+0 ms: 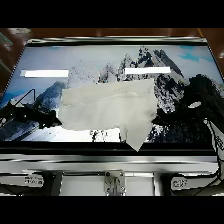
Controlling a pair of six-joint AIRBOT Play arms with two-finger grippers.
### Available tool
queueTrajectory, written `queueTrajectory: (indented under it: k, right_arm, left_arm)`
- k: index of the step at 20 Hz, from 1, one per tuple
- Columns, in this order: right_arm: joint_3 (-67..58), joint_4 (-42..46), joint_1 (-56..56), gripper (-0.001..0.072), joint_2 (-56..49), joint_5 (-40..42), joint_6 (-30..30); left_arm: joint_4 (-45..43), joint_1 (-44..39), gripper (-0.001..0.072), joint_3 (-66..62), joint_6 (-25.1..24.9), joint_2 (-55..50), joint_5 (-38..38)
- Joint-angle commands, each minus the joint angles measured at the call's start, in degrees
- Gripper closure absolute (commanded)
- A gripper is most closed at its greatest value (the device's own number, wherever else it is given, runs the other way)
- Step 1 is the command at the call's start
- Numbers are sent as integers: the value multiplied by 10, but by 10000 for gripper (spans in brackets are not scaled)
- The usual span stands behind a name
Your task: Fold the shirts.
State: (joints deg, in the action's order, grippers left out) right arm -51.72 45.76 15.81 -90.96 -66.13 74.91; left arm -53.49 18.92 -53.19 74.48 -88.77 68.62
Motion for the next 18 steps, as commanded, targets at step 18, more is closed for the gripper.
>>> queueTrajectory:
  k: [18]
  right_arm:
    - [-487,28,1,652,554,166,-127]
  left_arm:
    - [132,-9,671,-409,-84,591,-289]
